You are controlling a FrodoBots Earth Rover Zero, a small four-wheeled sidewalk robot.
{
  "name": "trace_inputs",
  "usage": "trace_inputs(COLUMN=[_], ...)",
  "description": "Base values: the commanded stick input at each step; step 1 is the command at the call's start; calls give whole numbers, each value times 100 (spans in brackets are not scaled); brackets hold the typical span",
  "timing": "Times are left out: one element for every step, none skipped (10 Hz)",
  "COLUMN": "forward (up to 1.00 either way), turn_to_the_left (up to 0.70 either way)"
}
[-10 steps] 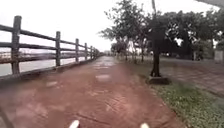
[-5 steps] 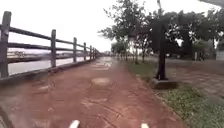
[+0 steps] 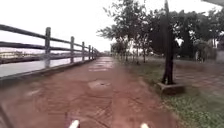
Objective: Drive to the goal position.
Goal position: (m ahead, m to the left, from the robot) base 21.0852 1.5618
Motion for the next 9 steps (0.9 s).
trace_inputs(forward=[70, 70, 70, 70, 70, 70, 70, 70, 70], turn_to_the_left=[0, 0, 0, 0, 0, 1, 27, 27, 27])
